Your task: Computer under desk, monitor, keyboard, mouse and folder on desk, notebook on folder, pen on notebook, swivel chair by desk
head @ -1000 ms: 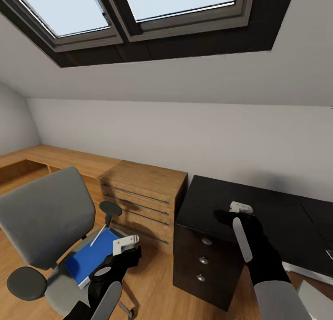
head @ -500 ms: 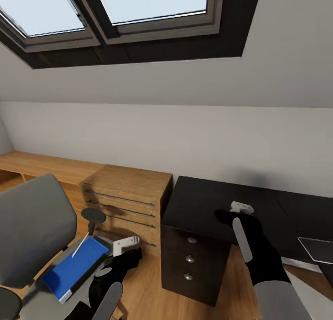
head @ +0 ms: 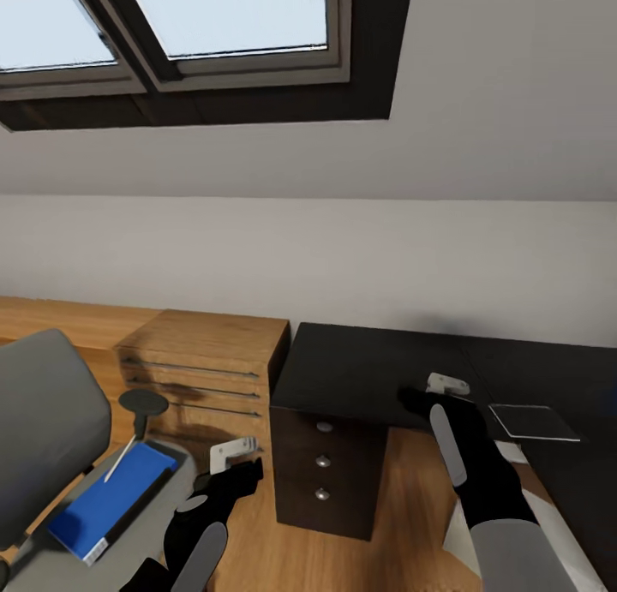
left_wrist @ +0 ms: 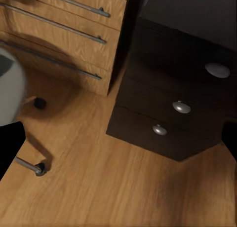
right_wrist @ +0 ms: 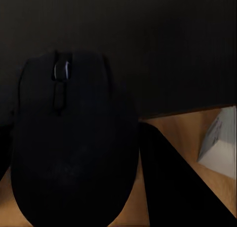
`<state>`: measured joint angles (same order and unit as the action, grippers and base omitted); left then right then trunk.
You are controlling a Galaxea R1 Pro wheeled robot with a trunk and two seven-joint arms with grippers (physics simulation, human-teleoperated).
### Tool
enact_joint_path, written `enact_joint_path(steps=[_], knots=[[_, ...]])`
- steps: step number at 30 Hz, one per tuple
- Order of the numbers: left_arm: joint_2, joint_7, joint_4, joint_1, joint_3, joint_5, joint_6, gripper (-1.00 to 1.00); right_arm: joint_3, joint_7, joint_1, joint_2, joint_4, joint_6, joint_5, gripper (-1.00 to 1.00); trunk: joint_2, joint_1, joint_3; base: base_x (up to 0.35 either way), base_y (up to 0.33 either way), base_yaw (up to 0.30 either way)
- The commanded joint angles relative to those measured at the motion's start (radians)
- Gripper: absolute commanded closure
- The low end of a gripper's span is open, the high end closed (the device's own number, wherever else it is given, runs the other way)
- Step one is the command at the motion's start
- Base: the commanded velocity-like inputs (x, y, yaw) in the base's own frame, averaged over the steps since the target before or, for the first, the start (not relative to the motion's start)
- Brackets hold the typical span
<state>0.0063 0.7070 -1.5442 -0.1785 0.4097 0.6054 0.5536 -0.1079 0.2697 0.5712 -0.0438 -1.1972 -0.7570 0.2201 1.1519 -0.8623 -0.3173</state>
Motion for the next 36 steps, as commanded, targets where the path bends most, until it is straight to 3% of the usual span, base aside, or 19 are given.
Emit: enact_joint_path(steps=[1, 36], knots=[[0.001, 0.009, -0.002, -0.001, 0.001, 0.008, 0.002, -1.00, -0.001, 0.011, 0.001, -0.001, 0.006, -0.001, 0.014, 1.00, 0.001, 0.000, 0.000, -0.020, 0.000, -0.241], [0.001, 0.009, -0.011, -0.001, 0.003, 0.008, 0.003, -1.00, 0.000, 0.011, 0.001, -0.001, 0.011, 0.010, 0.012, 1.00, 0.001, 0.000, 0.035, -0.001, 0.000, -0.242]])
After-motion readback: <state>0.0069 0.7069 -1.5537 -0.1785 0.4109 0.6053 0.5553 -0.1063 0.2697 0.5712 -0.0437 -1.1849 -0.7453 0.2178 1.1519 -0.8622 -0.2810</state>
